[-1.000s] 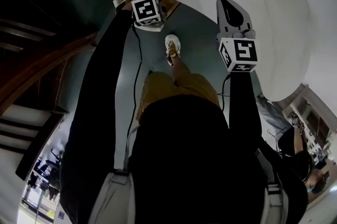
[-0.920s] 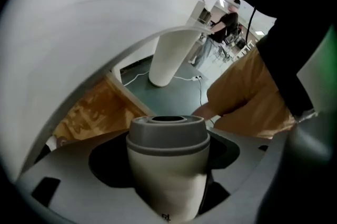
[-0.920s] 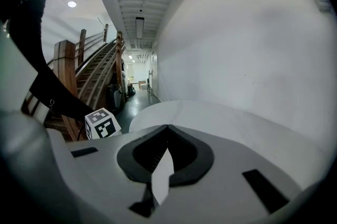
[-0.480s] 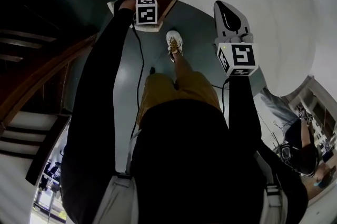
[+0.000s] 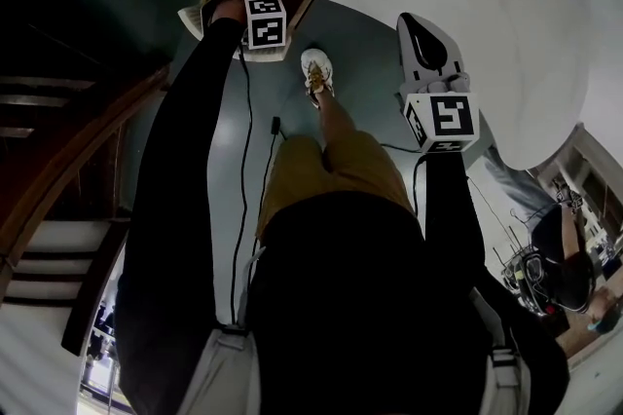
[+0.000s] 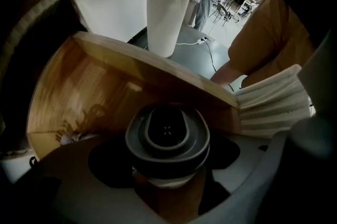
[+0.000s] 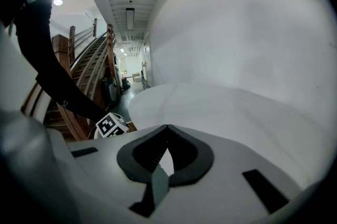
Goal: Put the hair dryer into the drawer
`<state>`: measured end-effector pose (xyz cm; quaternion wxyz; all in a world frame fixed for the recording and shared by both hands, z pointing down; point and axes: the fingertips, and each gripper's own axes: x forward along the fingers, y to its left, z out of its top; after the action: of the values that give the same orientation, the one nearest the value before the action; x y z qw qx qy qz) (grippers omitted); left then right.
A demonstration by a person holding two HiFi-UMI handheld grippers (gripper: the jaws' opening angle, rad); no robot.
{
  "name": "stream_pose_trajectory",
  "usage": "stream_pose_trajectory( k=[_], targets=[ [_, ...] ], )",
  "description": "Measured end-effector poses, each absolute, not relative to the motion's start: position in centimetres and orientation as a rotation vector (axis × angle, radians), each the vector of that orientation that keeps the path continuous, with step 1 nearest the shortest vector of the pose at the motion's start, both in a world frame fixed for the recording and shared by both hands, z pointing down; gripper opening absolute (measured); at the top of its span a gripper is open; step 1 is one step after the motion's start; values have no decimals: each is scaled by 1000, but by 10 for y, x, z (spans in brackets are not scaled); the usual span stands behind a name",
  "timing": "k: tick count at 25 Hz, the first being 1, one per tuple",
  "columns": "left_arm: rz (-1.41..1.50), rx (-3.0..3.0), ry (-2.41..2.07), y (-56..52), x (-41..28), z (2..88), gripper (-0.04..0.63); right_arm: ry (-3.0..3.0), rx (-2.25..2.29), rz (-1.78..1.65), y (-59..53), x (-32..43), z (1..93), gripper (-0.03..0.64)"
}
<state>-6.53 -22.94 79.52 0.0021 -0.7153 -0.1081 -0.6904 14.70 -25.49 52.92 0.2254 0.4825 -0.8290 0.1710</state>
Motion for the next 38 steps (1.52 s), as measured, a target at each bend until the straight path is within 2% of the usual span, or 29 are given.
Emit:
stream_pose_trajectory(
  k=[23, 38],
  targets=[
    [-2066, -2405, -167, -225, -45, 776, 371, -2333, 1303, 478, -255, 126, 524, 25],
    [-1943, -2608, 226, -241, -58, 696, 371, -2470, 1301, 456, -289, 82, 484, 25]
  ],
)
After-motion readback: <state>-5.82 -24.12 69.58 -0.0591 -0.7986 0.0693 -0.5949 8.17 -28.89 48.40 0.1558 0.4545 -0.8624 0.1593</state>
